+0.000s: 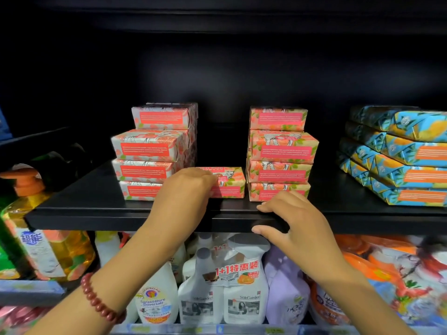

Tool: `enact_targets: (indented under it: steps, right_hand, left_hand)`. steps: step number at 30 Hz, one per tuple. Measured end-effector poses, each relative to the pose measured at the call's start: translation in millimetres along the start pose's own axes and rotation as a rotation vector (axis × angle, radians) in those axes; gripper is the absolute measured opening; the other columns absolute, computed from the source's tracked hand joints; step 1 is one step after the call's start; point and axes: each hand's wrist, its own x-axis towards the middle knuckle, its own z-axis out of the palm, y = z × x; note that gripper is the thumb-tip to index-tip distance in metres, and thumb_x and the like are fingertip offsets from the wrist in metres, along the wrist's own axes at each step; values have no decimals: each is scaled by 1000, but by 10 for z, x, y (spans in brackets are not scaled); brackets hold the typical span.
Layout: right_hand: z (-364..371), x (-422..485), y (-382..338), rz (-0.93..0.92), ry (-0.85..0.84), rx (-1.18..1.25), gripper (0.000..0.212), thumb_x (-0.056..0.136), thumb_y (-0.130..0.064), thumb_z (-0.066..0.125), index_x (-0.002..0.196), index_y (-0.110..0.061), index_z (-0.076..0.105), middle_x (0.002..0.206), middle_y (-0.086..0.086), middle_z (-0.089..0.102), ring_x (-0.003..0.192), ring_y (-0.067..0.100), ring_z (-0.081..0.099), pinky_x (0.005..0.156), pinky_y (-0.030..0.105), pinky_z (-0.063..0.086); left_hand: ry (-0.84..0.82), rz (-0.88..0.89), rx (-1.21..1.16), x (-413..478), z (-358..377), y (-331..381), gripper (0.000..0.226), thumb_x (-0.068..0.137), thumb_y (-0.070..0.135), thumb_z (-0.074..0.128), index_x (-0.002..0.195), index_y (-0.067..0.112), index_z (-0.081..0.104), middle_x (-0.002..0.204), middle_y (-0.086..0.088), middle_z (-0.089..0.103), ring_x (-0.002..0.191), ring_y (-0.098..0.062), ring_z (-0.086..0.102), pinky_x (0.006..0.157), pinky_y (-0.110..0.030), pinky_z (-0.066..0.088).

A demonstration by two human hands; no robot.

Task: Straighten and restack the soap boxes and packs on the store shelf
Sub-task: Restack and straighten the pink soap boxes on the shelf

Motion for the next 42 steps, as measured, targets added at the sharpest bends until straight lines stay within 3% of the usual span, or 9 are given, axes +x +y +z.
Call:
enact_targets:
  steps: [5,12,16,19,23,30,33,38,42]
  right_hand:
    - [1,3,4,6,-5,-3,29,71,-31,79,93,-14,69,89,-4,61,87,16,53,69,28,43]
    - [-1,1,2,-1,-15,-3,29,74,-33,77,96,-16,68,91,-6,60,89,12,51,71,24,41]
    - [-63,-26,11,9,-56,55,29,79,-31,73,104,-16,69,98,-7,64,95,12,55,81,26,45]
    - [-216,25,-18,-44,139,149,21,79,-24,73,95,-11,72,95,-4,67,93,12,60,84,27,48]
    - [-519,285,14,-138,389,28,26,80,-21,69,103,-8,68,104,-2,64,102,11,56,92,18,41]
    - [-588,676,251,3,32,-138,70,71,-36,76,132,-13,50,132,3,52,125,16,42,102,24,28]
    - [-535,653,256,-6,110,-151,65,69,-33,79,125,-13,53,125,2,55,118,15,43,96,23,32]
    - [-507,528,154,-117,232,-182,43,74,-16,74,113,-6,57,111,7,59,105,23,51,84,39,47]
    - [-476,404,54,-282,365,-184,37,72,-8,68,107,1,61,109,13,62,106,26,54,92,27,41]
  left_hand:
    - [-40,-67,76,169,110,-5,19,83,2,54,92,14,64,93,0,65,90,-21,59,74,-32,47]
    - [-40,-110,38,255,187,-34,24,81,-4,52,94,11,65,96,-4,65,92,-22,58,74,-32,46]
    - [113,19,-57,131,125,8,21,72,-10,66,90,0,67,89,-13,68,87,-33,62,73,-39,53]
    - [219,89,-228,-73,122,37,14,80,15,68,92,7,71,87,-4,70,83,-24,64,72,-34,53]
    - [109,10,-309,-182,164,29,27,85,36,55,83,16,74,81,5,71,77,-17,64,62,-35,53]
    - [79,-16,-349,-179,180,25,31,85,40,52,85,20,76,85,8,73,79,-14,65,62,-33,53]
    - [80,-14,-354,-184,180,24,31,85,39,53,85,20,76,84,8,73,79,-14,65,61,-36,53]
    - [119,-58,-400,-188,187,33,31,85,46,55,94,23,75,89,8,72,84,-11,64,67,-31,52]
    - [291,-251,-832,-116,24,104,28,82,57,60,95,35,71,90,18,71,88,3,65,75,-14,51]
